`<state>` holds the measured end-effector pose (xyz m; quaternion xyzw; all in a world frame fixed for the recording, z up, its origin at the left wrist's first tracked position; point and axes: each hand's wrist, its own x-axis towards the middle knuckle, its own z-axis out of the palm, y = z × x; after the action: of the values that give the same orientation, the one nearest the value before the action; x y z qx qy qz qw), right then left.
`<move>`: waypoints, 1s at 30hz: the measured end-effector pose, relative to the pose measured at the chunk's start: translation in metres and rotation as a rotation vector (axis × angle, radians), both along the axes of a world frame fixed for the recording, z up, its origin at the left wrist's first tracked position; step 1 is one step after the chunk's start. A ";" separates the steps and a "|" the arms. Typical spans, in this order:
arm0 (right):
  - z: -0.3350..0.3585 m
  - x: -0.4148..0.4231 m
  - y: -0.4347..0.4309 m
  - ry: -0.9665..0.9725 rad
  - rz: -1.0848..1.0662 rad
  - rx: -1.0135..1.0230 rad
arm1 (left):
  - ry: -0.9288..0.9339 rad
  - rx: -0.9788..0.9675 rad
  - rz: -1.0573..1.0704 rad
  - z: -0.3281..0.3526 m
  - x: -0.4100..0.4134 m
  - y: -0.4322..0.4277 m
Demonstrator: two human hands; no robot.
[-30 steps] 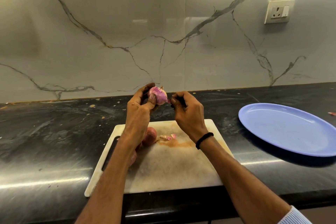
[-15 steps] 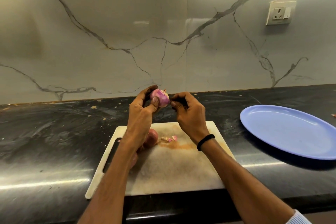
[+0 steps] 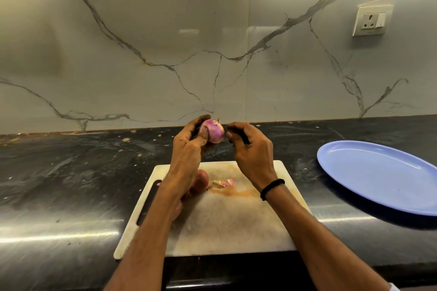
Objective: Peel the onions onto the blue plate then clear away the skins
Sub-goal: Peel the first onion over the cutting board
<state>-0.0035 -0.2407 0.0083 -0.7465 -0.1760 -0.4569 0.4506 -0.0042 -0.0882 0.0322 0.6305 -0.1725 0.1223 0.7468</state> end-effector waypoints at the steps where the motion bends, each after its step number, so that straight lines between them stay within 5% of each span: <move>1: 0.001 0.000 0.000 -0.007 0.019 -0.003 | 0.007 -0.003 -0.006 0.000 0.000 0.000; 30: 0.003 -0.005 0.005 -0.085 0.106 -0.193 | 0.068 -0.037 -0.105 0.003 -0.006 -0.001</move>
<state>-0.0086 -0.2362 0.0117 -0.7561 -0.2772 -0.4446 0.3923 -0.0098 -0.0888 0.0355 0.6104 -0.1774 0.0646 0.7693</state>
